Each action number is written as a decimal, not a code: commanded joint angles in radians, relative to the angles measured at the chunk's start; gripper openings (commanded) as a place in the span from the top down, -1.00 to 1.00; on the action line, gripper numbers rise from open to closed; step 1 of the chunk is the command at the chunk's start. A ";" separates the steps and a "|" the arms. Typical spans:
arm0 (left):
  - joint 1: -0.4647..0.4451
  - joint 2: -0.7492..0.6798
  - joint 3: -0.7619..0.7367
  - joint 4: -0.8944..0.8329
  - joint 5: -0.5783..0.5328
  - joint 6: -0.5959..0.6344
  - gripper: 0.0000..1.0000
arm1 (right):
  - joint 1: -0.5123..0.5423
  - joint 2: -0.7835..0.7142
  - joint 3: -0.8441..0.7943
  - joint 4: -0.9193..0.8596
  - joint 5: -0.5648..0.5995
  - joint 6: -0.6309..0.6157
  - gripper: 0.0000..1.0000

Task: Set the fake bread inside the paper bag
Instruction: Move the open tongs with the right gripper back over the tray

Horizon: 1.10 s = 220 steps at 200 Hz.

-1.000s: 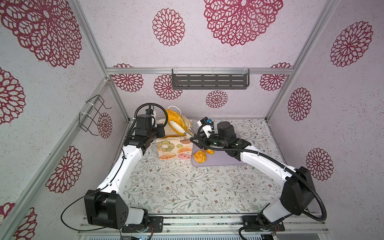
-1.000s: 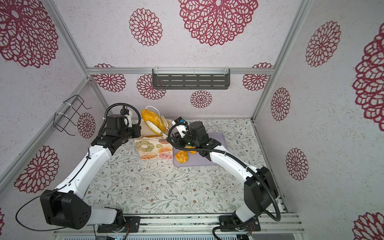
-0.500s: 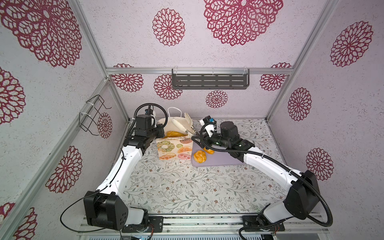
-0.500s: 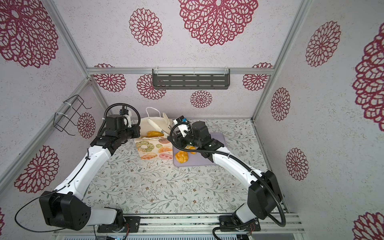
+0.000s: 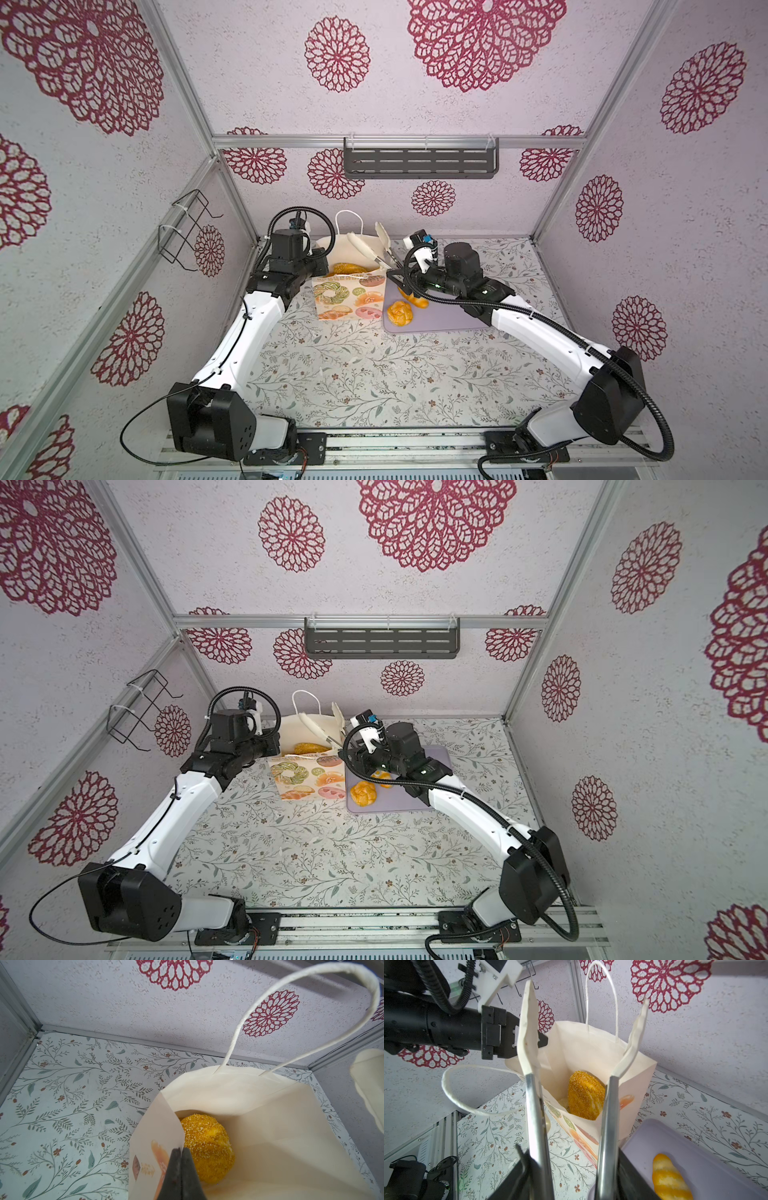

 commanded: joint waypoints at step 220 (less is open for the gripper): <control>-0.001 -0.042 -0.011 0.047 0.030 -0.026 1.00 | -0.004 -0.285 -0.100 -0.196 0.418 0.175 -0.10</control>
